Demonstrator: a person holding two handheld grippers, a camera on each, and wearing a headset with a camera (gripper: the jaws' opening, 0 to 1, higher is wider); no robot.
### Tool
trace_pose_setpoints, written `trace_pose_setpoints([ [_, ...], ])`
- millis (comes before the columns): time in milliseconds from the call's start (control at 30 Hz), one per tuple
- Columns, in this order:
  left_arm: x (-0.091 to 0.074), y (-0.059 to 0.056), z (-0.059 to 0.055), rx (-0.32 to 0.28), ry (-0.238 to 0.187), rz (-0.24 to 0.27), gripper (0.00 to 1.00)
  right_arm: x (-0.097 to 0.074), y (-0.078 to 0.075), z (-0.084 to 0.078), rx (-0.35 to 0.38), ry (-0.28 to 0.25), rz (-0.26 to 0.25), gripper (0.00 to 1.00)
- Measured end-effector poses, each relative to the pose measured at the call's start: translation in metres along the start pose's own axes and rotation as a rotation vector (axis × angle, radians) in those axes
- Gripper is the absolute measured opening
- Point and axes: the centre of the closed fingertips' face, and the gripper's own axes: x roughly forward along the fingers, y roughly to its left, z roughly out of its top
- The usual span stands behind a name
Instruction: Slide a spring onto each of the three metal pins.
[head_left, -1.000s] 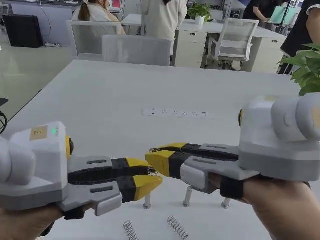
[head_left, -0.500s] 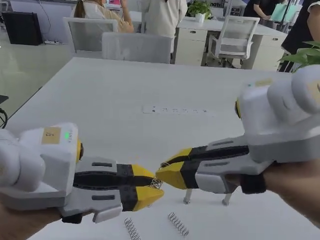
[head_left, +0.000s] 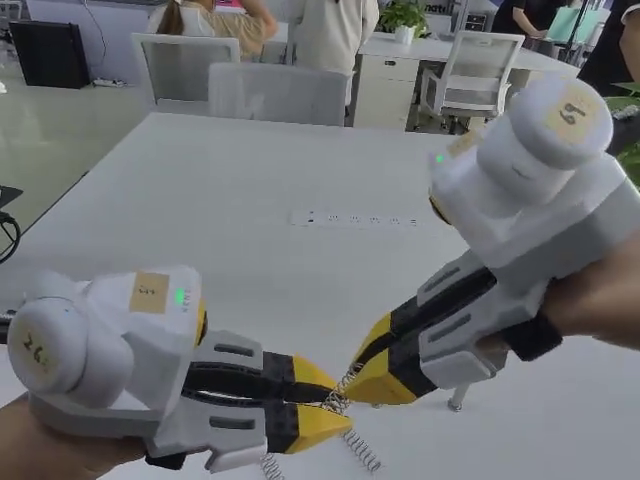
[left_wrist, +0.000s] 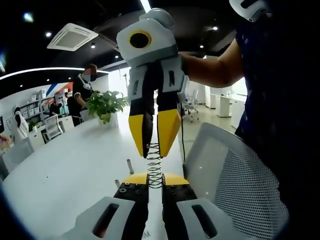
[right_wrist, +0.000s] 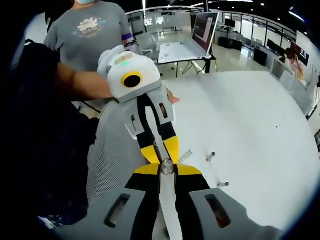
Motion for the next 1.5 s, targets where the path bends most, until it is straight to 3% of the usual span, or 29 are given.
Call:
trace_pose_setpoints([
  [367, -0.001, 0.003, -0.005, -0.03, 0.013, 0.012, 0.01, 0.006, -0.005, -0.002, -0.027, 0.085, 0.055, 0.08],
  [567, 0.0, 0.004, -0.002, -0.051, -0.006, 0.014, 0.01, 0.011, -0.003, -0.006, -0.046, 0.115, 0.065, 0.08],
  [667, 0.002, 0.004, -0.005, -0.047, 0.011, 0.008, 0.01, 0.014, -0.005, -0.01, -0.077, 0.153, 0.049, 0.08],
  [1100, 0.001, 0.011, -0.008, -0.083, 0.002, 0.018, 0.01, 0.021, -0.01, -0.009, -0.106, 0.174, 0.023, 0.08],
  [1500, 0.001, 0.01, -0.009, -0.102, -0.01, 0.021, 0.05, 0.026, -0.011, -0.011, -0.105, 0.19, 0.024, 0.08],
])
